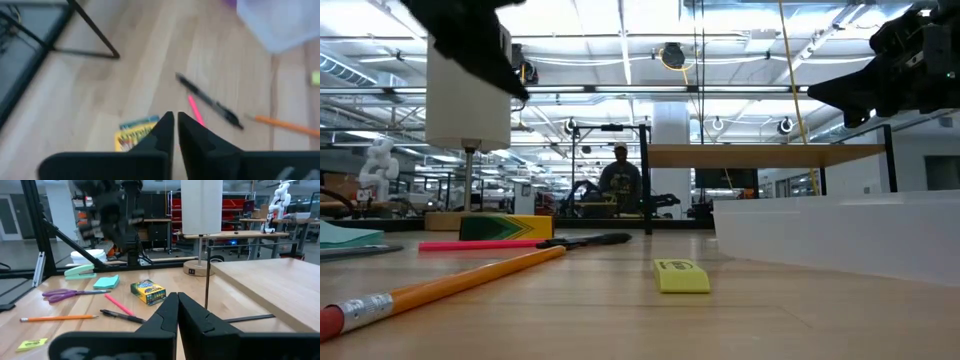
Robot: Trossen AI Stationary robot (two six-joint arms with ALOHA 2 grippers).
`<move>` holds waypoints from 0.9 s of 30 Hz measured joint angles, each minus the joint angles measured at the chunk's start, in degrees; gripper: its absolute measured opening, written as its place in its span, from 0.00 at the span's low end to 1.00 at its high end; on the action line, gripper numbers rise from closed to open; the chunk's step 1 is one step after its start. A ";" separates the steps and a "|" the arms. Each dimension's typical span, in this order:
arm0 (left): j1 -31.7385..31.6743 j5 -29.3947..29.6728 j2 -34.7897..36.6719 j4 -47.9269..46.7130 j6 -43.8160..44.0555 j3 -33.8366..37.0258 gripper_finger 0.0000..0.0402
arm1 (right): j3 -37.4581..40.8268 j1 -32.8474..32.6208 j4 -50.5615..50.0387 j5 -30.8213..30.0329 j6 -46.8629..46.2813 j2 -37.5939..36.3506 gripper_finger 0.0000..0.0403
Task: Pack school essentials
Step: Put the pink pencil into the purple supply box
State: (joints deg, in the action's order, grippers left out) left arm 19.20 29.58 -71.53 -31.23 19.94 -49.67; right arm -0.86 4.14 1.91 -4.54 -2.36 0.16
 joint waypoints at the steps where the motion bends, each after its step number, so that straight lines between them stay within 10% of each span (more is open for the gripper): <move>1: 0.34 0.00 -1.43 0.29 1.18 0.31 0.12 | 0.00 0.00 -0.02 0.02 -0.75 0.02 0.00; 11: 3.77 -2.66 -14.40 7.22 4.81 0.54 0.39 | 0.00 0.00 0.18 0.05 -1.28 0.00 0.00; 27: 5.27 -2.12 -27.00 7.87 14.92 0.50 0.41 | 0.00 0.00 0.70 0.05 -1.06 0.00 0.00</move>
State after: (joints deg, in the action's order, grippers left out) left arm 24.47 27.47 -98.53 -23.36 34.86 -49.17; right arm -0.86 4.14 2.61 -4.49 -3.42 0.16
